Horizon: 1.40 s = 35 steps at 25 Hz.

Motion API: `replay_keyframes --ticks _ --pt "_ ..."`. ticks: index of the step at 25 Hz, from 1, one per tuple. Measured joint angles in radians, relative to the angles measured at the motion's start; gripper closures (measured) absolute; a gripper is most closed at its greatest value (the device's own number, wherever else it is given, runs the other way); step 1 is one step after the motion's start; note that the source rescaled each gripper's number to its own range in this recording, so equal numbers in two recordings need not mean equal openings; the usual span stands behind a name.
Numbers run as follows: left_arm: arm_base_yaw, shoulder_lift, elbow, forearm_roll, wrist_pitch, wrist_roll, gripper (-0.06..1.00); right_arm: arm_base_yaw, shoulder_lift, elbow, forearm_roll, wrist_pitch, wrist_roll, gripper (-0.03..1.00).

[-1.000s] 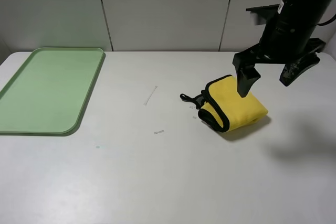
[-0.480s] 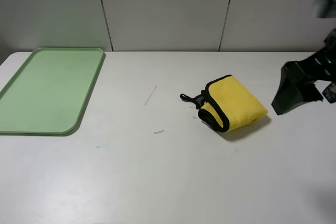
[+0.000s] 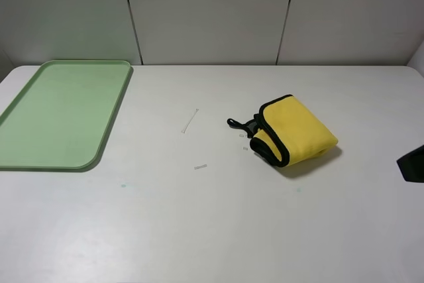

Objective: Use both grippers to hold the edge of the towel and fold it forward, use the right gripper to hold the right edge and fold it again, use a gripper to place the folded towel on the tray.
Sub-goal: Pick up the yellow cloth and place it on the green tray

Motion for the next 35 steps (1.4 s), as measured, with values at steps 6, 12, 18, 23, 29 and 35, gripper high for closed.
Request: replay_keyframes --ticks 6,12,18,23,29,35 --pt "0.000 0.000 0.000 0.000 0.000 0.000 -0.05 -0.011 -0.245 0.078 0.001 -0.020 0.000 -0.03" --pt "0.000 0.000 0.000 0.000 0.000 0.000 -0.05 -0.137 -0.456 0.180 0.001 -0.054 0.000 -0.03" --pt "0.000 0.000 0.000 0.000 0.000 0.000 -0.05 -0.313 -0.670 0.251 -0.010 -0.056 0.000 -0.03" --pt "0.000 0.000 0.000 0.000 0.000 0.000 -0.05 -0.421 -0.771 0.258 -0.015 -0.058 0.000 -0.03" --pt "0.000 0.000 0.000 0.000 0.000 0.000 -0.05 -0.474 -0.775 0.264 -0.027 -0.087 0.000 -0.03" --pt "0.000 0.000 0.000 0.000 0.000 0.000 -0.05 -0.474 -0.775 0.292 -0.099 -0.161 0.000 -0.03"
